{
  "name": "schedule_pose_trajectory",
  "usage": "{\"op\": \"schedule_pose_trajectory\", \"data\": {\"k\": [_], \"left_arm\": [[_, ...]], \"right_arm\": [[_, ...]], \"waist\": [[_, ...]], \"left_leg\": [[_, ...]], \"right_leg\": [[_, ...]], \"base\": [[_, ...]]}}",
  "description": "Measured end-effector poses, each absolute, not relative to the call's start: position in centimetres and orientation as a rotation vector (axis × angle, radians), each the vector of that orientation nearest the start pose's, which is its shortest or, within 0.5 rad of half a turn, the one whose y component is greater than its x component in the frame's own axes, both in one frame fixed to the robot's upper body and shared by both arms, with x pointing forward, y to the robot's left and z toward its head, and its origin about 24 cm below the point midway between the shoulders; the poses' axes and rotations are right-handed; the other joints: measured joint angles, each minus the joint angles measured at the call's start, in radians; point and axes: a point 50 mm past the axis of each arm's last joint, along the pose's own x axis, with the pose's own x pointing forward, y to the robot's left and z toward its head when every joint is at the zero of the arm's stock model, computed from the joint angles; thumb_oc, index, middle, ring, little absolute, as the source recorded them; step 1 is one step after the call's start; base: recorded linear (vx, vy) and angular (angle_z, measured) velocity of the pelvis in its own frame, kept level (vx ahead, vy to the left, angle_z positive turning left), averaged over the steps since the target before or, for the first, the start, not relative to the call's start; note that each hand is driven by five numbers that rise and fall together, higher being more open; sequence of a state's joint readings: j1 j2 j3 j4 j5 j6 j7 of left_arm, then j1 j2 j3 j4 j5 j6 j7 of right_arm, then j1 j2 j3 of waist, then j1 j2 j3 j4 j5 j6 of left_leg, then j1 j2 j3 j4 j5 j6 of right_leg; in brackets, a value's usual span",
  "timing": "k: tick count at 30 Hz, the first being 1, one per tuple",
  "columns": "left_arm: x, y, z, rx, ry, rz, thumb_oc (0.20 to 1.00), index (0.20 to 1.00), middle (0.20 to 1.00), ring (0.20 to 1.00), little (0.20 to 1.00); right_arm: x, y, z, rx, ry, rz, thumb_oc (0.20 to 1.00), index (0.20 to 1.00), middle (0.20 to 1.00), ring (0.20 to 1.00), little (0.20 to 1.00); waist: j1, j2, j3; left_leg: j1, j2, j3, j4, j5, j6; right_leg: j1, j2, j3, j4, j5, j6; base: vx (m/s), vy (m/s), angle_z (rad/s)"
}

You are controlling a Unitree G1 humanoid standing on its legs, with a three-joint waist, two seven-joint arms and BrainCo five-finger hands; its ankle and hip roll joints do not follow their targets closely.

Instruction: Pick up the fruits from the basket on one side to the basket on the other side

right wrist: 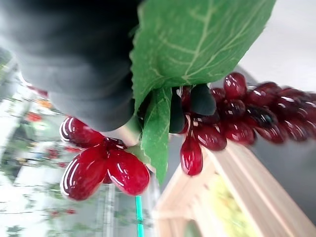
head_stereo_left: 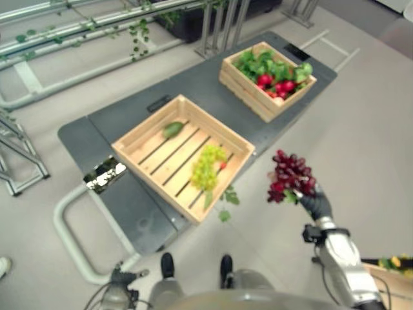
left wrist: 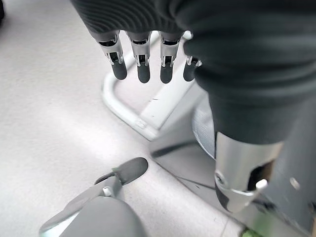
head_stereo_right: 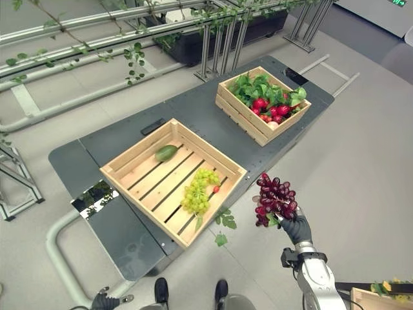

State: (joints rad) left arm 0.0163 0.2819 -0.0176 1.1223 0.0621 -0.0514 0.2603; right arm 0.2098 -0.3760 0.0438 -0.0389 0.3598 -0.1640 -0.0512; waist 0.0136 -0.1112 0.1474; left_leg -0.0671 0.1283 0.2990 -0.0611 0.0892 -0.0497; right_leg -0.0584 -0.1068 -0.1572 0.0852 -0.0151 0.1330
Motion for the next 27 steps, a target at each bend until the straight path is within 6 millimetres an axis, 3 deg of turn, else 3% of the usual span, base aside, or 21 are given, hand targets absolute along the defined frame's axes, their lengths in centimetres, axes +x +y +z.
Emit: {"op": "schedule_pose_trajectory", "data": {"k": [2, 3, 5, 7, 8, 10, 12, 13, 14, 15, 16, 17, 19, 20, 22, 23, 25, 26, 27], "left_arm": [[10.9, 26.1, -14.3, 0.438, 1.046, 0.321, 1.0, 1.0, 1.0, 1.0, 1.0], [10.6, 25.2, -14.7, 0.413, 1.056, 0.31, 1.0, 1.0, 1.0, 1.0, 1.0], [10.7, 24.4, -14.9, 0.393, 1.05, 0.301, 1.0, 1.0, 1.0, 1.0, 1.0], [11.4, 24.9, -14.4, 0.401, 1.014, 0.314, 1.0, 1.0, 1.0, 1.0, 1.0], [11.2, 25.4, -14.3, 0.412, 1.015, 0.321, 1.0, 1.0, 1.0, 1.0, 1.0], [10.7, 25.4, -14.5, 0.397, 1.035, 0.33, 1.0, 1.0, 1.0, 1.0, 1.0], [10.1, 25.3, -14.7, 0.376, 1.055, 0.35, 1.0, 1.0, 1.0, 1.0, 1.0], [9.6, 25.2, -14.9, 0.369, 1.073, 0.359, 1.0, 1.0, 1.0, 1.0, 1.0], [9.5, 25.0, -15.0, 0.352, 1.08, 0.368, 1.0, 1.0, 1.0, 1.0, 1.0], [9.4, 24.8, -15.1, 0.338, 1.084, 0.38, 1.0, 1.0, 1.0, 1.0, 1.0], [9.5, 24.5, -15.2, 0.331, 1.082, 0.379, 1.0, 1.0, 1.0, 1.0, 1.0], [9.6, 23.8, -15.3, 0.311, 1.081, 0.368, 1.0, 1.0, 1.0, 1.0, 1.0], [9.6, 22.1, -15.7, 0.269, 1.089, 0.35, 1.0, 1.0, 1.0, 1.0, 1.0], [9.1, 21.7, -15.9, 0.243, 1.108, 0.363, 1.0, 1.0, 1.0, 1.0, 1.0], [9.6, 22.0, -15.7, 0.249, 1.09, 0.371, 1.0, 1.0, 1.0, 1.0, 1.0], [9.9, 22.5, -15.6, 0.251, 1.079, 0.385, 1.0, 1.0, 1.0, 1.0, 1.0], [9.7, 22.8, -15.6, 0.249, 1.086, 0.401, 1.0, 1.0, 1.0, 1.0, 1.0], [9.8, 23.2, -15.5, 0.241, 1.082, 0.422, 1.0, 1.0, 1.0, 1.0, 1.0], [9.9, 23.4, -15.4, 0.237, 1.078, 0.43, 1.0, 1.0, 1.0, 1.0, 1.0]], "right_arm": [[21.4, -22.1, 3.8, -0.015, -0.014, -0.046, 0.2, 0.2, 0.2, 0.2, 0.2], [21.9, -22.4, 4.4, -0.022, -0.037, -0.056, 0.2, 0.2, 0.2, 0.2, 0.2], [21.8, -22.8, 4.3, -0.047, -0.028, -0.062, 0.2, 0.2, 0.2, 0.2, 0.2], [20.7, -23.1, 3.4, -0.065, 0.021, -0.073, 0.2, 0.2, 0.2, 0.2, 0.2], [20.5, -23.0, 3.1, -0.059, 0.035, -0.074, 0.2, 0.2, 0.2, 0.2, 0.2], [20.7, -23.1, 3.3, -0.065, 0.024, -0.078, 0.2, 0.2, 0.2, 0.2, 0.2], [21.7, -22.8, 4.1, -0.073, -0.01, -0.062, 0.2, 0.2, 0.2, 0.2, 0.2], [21.8, -22.7, 4.3, -0.076, -0.018, -0.058, 0.2, 0.2, 0.2, 0.2, 0.2], [21.7, -22.8, 4.5, -0.082, -0.02, -0.056, 0.2, 0.2, 0.2, 0.2, 0.2], [21.5, -23.1, 4.5, -0.092, -0.017, -0.057, 0.2, 0.2, 0.2, 0.2, 0.2], [21.4, -23.3, 4.7, -0.106, -0.019, -0.057, 0.2, 0.2, 0.2, 0.2, 0.2], [21.6, -23.9, 5.2, -0.129, -0.033, -0.062, 0.2, 0.2, 0.2, 0.2, 0.2], [21.9, -24.7, 6.1, -0.179, -0.051, -0.052, 0.2, 0.2, 0.2, 0.2, 0.2], [21.7, -24.7, 5.8, -0.184, -0.035, -0.046, 0.2, 0.2, 0.2, 0.2, 0.2], [21.3, -24.8, 5.5, -0.184, -0.018, -0.044, 0.2, 0.2, 0.2, 0.2, 0.2], [21.3, -24.7, 5.3, -0.18, -0.014, -0.04, 0.2, 0.2, 0.2, 0.2, 0.2], [21.5, -24.4, 5.6, -0.175, -0.032, -0.034, 0.2, 0.2, 0.2, 0.2, 0.2], [22.0, -24.2, 6.1, -0.167, -0.057, -0.032, 0.2, 0.2, 0.2, 0.2, 0.2], [22.2, -24.1, 6.3, -0.167, -0.066, -0.03, 0.2, 0.2, 0.2, 0.2, 0.2]], "waist": [[0.002, 0.008, -0.008], [0.008, 0.012, -0.02], [-0.001, 0.044, -0.036], [0.001, 0.023, -0.049], [0.007, -0.002, -0.067], [0.023, 0.006, -0.08], [0.062, 0.006, -0.08], [0.055, 0.004, -0.079], [0.044, 0.008, -0.075], [0.027, 0.014, -0.067], [0.026, 0.018, -0.059], [0.028, 0.047, -0.044], [0.025, 0.123, -0.023], [0.029, 0.14, -0.02], [0.024, 0.133, -0.001], [0.033, 0.11, 0.014], [0.032, 0.094, 0.023], [0.044, 0.073, 0.041], [0.048, 0.066, 0.046]], "left_leg": [[-0.016, -0.023, -0.016, 0.004, -0.032, -0.006], [-0.015, -0.076, -0.027, -0.023, -0.026, 0.012], [-0.015, -0.05, 0.008, -0.027, -0.014, 0.026], [-0.013, -0.009, 0.077, 0.012, -0.017, -0.004], [-0.012, -0.013, 0.102, 0.025, -0.016, -0.01], [-0.012, 0.036, 0.152, 0.061, -0.016, -0.015], [-0.005, 0.075, 0.207, 0.096, -0.027, -0.029], [-0.022, 0.082, 0.206, 0.14, -0.028, -0.031], [-0.041, 0.091, 0.202, 0.186, -0.028, -0.032], [-0.092, 0.103, 0.182, 0.274, -0.053, -0.054], [-0.104, 0.093, 0.17, 0.278, -0.069, -0.074], [-0.117, 0.051, 0.141, 0.222, -0.079, -0.086], [-0.119, 0.008, 0.116, 0.078, -0.015, -0.02], [-0.098, -0.004, 0.069, 0.041, 0.04, 0.012], [-0.097, -0.016, 0.042, 0.039, 0.047, 0.012], [-0.083, -0.018, -0.027, 0.042, 0.038, -0.008], [-0.069, -0.018, -0.123, 0.054, 0.021, -0.032], [-0.065, -0.016, -0.237, 0.096, 0.006, -0.053], [-0.064, -0.019, -0.253, 0.114, 0.004, -0.056]], "right_leg": [[0.002, 0.001, -0.005, -0.05, 0.004, -0.007], [0.002, -0.007, 0.024, -0.135, 0.04, -0.039], [-0.012, 0.0, 0.022, -0.146, 0.037, -0.024], [-0.055, -0.004, -0.012, 0.07, -0.104, -0.021], [-0.055, 0.0, -0.008, 0.049, -0.112, -0.072], [-0.036, 0.043, -0.002, -0.045, -0.044, -0.088], [-0.018, 0.03, -0.071, -0.129, 0.004, -0.101], [0.002, 0.038, -0.065, -0.177, 0.063, -0.106], [0.005, 0.04, -0.057, -0.179, 0.065, -0.11], [0.017, 0.028, -0.036, -0.179, 0.059, -0.117], [0.019, 0.024, -0.015, -0.178, 0.059, -0.117], [0.02, 0.022, 0.008, -0.178, 0.058, -0.118], [0.021, 0.053, 0.014, -0.178, 0.062, -0.102], [0.022, 0.066, 0.014, -0.179, 0.058, -0.088], [0.022, 0.065, 0.008, -0.184, 0.052, -0.09], [0.02, 0.071, 0.019, -0.184, 0.052, -0.093], [0.024, 0.074, 0.036, -0.183, 0.051, -0.098], [0.026, 0.075, 0.082, -0.171, 0.05, -0.1], [0.031, 0.071, 0.095, -0.175, 0.055, -0.099]], "base": [[-0.11, -0.003, -0.98], [-0.1, -0.016, -1.15], [-0.1, -0.036, -0.87], [-0.12, -0.086, -0.58], [-0.18, -0.138, -0.61], [-0.09, -0.159, -0.88], [-0.01, -0.14, -1.32], [-0.15, -0.251, -0.88], [-0.18, -0.223, -0.06], [-0.18, -0.22, 0.1], [-0.12, -0.163, -0.03], [-0.15, -0.225, -0.29], [-0.19, -0.342, -0.42], [-0.13, -0.3, -0.18], [-0.1, -0.296, -0.09], [-0.07, -0.301, -0.34], [-0.05, -0.211, -0.52], [-0.05, -0.182, -0.65], [-0.06, -0.237, -0.65]]}}
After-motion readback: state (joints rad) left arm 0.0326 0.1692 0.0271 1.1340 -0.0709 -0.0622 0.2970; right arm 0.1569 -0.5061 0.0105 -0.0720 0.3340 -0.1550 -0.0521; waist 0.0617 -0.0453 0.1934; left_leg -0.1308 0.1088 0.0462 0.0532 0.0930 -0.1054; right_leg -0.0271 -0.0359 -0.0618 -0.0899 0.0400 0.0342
